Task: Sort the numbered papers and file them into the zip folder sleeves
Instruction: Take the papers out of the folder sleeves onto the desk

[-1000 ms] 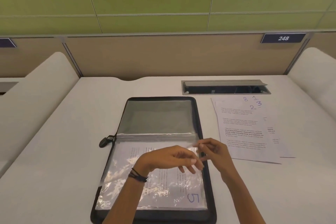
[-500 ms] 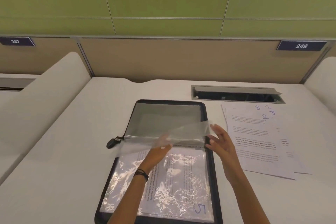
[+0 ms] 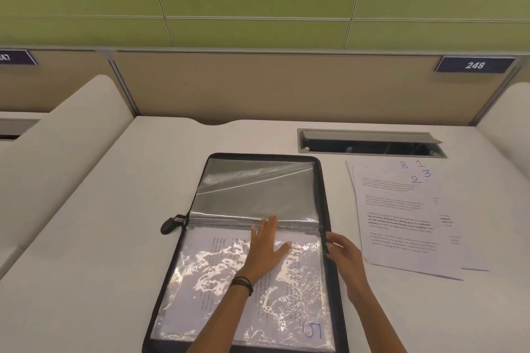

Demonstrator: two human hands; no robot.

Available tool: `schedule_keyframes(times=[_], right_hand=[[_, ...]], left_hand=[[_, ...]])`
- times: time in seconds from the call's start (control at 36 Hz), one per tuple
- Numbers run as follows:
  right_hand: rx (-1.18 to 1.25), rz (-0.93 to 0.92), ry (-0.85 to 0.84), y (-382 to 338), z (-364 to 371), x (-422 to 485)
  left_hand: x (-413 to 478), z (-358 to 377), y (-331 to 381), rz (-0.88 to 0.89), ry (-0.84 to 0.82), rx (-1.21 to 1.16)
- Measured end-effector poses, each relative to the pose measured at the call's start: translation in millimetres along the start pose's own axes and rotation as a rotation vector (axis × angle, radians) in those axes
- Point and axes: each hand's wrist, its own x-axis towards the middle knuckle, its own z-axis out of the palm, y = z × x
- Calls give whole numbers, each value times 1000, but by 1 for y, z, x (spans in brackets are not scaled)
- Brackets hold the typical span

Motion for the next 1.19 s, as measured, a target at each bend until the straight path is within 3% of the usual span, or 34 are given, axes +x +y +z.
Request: schedule_keyframes(times=[0.08, 0.25, 0.44, 0.69, 1.19], right_hand=[[-84, -4, 2, 15, 2, 0], [-162, -85, -5, 27, 1, 5], [-249, -170, -17, 34, -1, 9], [-201, -148, -5, 35, 1, 12], [-171, -105, -3, 34, -1, 11]], left_hand=[[1, 18, -8, 64, 76, 232], [-1, 30, -15, 102, 163, 319], [-2, 29, -14, 110, 170, 299], [-2, 26, -11, 69, 117, 313], [-2, 28, -11, 95, 171, 274]])
